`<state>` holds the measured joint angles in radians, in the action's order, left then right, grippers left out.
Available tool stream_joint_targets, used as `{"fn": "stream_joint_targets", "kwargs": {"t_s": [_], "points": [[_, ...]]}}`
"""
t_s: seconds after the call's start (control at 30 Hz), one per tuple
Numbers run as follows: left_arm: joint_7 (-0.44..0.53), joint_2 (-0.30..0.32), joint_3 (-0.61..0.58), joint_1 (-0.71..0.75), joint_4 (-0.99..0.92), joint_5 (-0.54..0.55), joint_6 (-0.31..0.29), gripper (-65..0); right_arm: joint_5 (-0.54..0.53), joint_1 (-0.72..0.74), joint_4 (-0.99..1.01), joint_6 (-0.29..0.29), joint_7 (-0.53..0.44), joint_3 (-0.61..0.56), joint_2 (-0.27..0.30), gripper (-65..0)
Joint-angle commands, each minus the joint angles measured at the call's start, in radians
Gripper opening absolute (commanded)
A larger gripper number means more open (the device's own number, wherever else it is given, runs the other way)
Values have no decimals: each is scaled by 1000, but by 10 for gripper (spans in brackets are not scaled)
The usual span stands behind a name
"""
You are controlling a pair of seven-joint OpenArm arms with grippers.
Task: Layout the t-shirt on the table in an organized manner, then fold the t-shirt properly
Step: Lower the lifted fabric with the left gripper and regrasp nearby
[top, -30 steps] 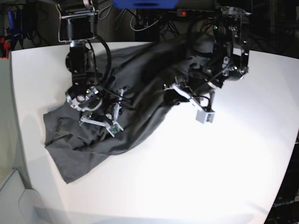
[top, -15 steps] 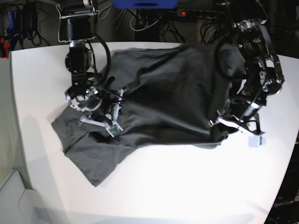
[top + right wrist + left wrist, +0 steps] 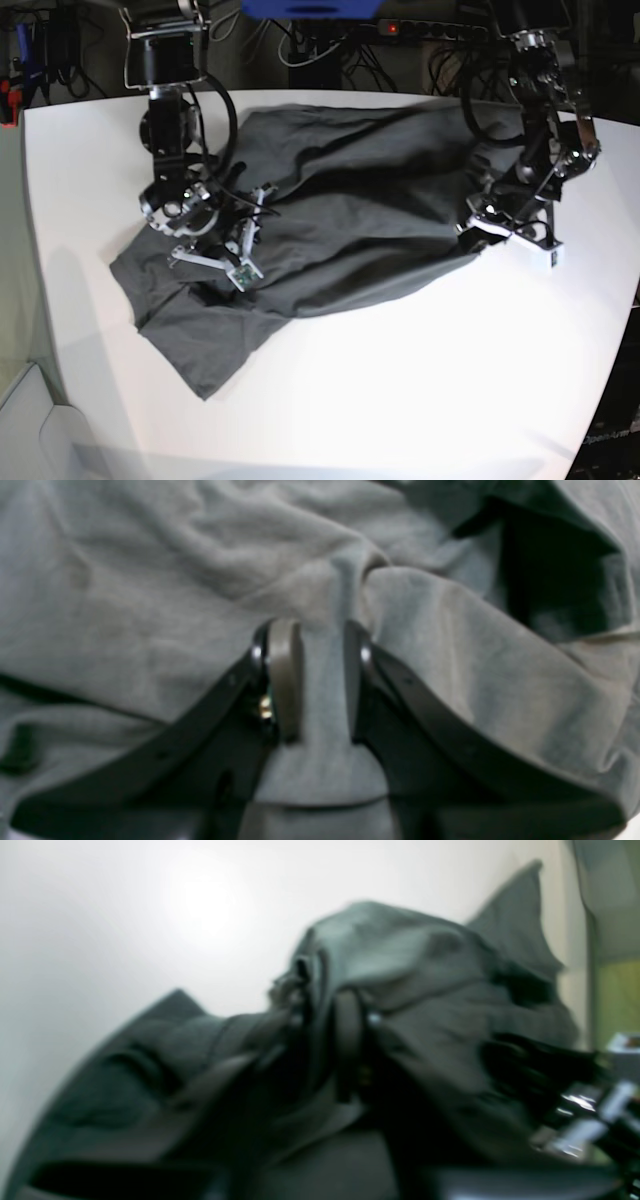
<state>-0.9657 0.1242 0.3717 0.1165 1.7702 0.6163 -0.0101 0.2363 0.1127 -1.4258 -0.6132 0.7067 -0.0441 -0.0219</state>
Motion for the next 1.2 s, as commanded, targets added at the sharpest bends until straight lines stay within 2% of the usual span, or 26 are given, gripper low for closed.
{"fn": "stream_joint_targets", "kwargs": {"t_s": [0.0, 0.17, 0.3, 0.4, 0.63, 0.8, 0.9, 1.0, 1.13, 1.17], "points": [[12, 1, 17, -7, 15, 3, -4, -412, -8, 17, -14, 0, -20, 0, -2, -483], [3, -8, 51, 24, 64, -3, -6, -2, -8, 17, -14, 0, -17, 0, -3, -483], [12, -28, 56, 65, 132, -3, -6, 0, -7, 20, -14, 0, -15, 0, -3, -483], [14, -36, 112, 55, 110, -3, -11, 0, -7, 22, -14, 0, -15, -1, -5, -483], [3, -30, 212, -113, -112, -3, -15, 0, -7, 22, -14, 0, -19, -3, -5, -483], [4, -34, 207, -196, -257, -3, -9, 0, -7, 26, -14, 0, -19, -3, -5, -482], [3, -34, 151, -202, -300, -5, -6, 0, -5, 26, -14, 0, -19, -4, -2, -482], [-3, -33, 13, -192, -289, -9, -4, 0, -5, 28, -14, 0, -20, -4, -2, -481], [-103, -24, -129, -169, -252, -13, -4, 0, -5, 45, -14, 0, -20, -3, -2, -481], [-123, -5, -155, -166, -227, -13, -4, 0, -5, 48, -14, 0, -20, -3, -2, -481]]}}
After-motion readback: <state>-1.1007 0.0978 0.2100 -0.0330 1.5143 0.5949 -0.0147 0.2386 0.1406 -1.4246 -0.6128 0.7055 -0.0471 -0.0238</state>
